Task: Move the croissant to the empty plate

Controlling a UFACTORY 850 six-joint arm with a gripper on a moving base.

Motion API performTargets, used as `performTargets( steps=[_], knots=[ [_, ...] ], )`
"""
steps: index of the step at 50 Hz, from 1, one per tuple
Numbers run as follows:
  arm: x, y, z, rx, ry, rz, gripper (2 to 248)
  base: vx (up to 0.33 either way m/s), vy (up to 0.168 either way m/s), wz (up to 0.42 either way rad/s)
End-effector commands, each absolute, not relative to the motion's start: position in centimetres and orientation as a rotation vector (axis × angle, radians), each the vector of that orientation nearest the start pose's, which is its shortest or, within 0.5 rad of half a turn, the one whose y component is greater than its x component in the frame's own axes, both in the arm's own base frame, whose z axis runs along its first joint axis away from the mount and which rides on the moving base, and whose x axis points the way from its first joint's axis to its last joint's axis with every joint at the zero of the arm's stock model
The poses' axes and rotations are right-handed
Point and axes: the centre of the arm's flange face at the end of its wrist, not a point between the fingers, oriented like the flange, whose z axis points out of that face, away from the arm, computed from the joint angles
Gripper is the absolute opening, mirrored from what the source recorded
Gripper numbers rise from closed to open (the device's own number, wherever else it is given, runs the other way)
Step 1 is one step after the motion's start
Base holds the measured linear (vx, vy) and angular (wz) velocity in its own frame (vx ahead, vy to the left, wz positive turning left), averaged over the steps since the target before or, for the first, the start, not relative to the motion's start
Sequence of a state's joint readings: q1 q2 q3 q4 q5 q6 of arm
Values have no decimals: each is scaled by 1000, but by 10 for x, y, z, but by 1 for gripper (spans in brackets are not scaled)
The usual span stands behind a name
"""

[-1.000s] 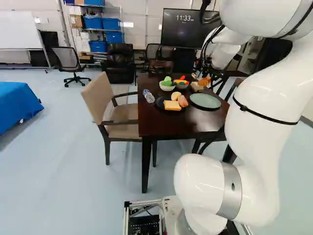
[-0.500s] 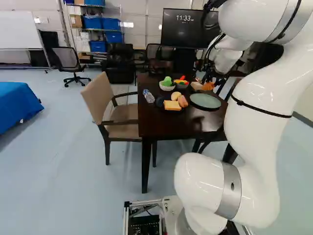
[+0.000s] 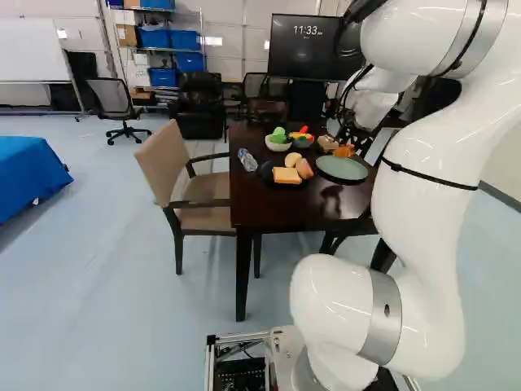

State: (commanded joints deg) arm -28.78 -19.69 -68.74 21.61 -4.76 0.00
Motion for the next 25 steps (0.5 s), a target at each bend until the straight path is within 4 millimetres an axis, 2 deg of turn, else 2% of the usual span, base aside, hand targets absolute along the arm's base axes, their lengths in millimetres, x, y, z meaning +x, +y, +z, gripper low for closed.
performTargets(
  steps=[25],
  knots=[
    [554,-303,469,-2674,1242,-1135,84,0,0,0]
  ],
)
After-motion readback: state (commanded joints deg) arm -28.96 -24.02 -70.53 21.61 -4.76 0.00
